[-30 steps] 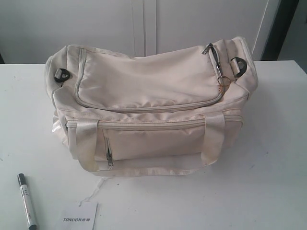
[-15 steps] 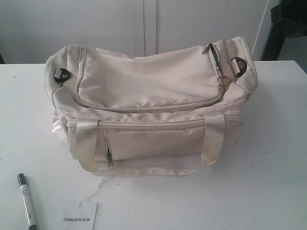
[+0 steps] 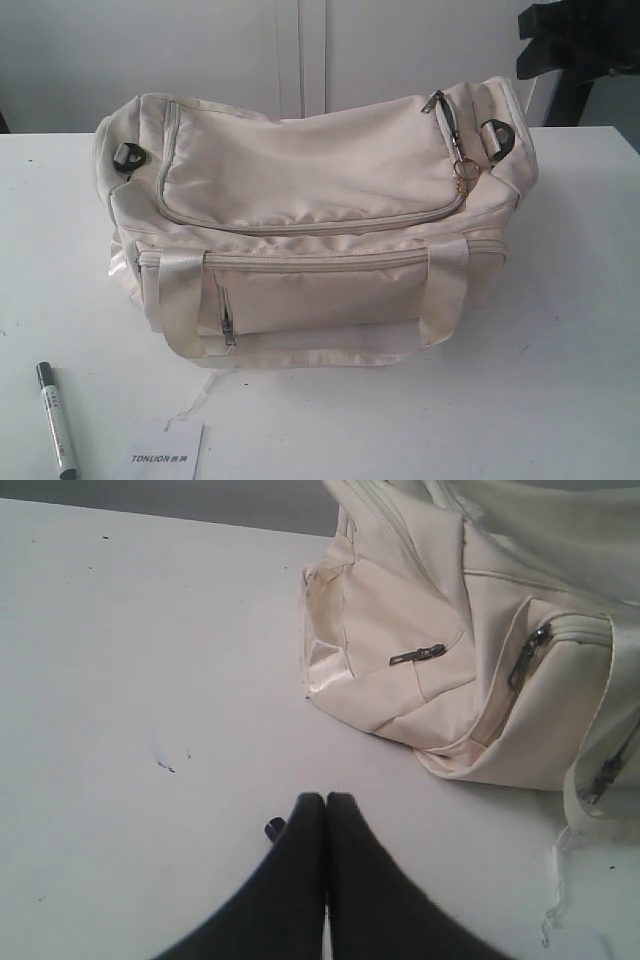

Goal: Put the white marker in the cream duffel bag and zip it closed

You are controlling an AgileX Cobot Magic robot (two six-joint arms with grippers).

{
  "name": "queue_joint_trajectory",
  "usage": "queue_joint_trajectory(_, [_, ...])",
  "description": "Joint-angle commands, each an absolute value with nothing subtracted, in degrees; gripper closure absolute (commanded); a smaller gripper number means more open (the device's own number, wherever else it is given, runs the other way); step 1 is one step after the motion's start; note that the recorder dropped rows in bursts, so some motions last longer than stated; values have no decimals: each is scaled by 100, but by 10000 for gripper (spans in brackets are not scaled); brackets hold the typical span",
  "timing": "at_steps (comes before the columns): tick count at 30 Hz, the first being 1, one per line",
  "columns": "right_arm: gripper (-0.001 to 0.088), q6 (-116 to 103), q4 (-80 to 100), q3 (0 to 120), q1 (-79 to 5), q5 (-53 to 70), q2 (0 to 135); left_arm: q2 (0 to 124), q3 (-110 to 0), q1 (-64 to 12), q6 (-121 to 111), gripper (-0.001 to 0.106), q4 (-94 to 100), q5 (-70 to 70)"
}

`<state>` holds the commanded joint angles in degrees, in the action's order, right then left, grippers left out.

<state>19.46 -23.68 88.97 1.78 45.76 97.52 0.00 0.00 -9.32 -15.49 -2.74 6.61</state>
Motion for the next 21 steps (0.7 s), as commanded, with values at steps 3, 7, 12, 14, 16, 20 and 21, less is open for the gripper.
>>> queue_joint_trajectory(3, [289,1946,-2368,9210,178,4576,10139,0,0,-932,-1826,1053,-274,661])
queue_joint_trajectory(7, [315,1946,-2377,9586,178,4576,10655,0,0,-932,-2149,1053,-274,650])
queue_joint_trajectory(12, [315,1946,-2495,9891,178,4511,11087,0,0,-932,-2173,1053,-274,650])
queue_joint_trajectory(14, [315,1946,-2613,9961,178,4452,11224,0,0,-932,-2244,1053,-274,650])
queue_joint_trajectory(16, [356,1946,-2652,10004,178,4448,11332,0,0,-932,-2244,1053,-274,650])
queue_joint_trajectory(20, [602,2006,-2854,10004,178,4529,11477,0,0,-932,-2244,1053,-274,650])
queue_joint_trajectory(21, [733,2071,-2932,10004,178,4529,11486,0,0,-932,-2244,1053,-274,650])
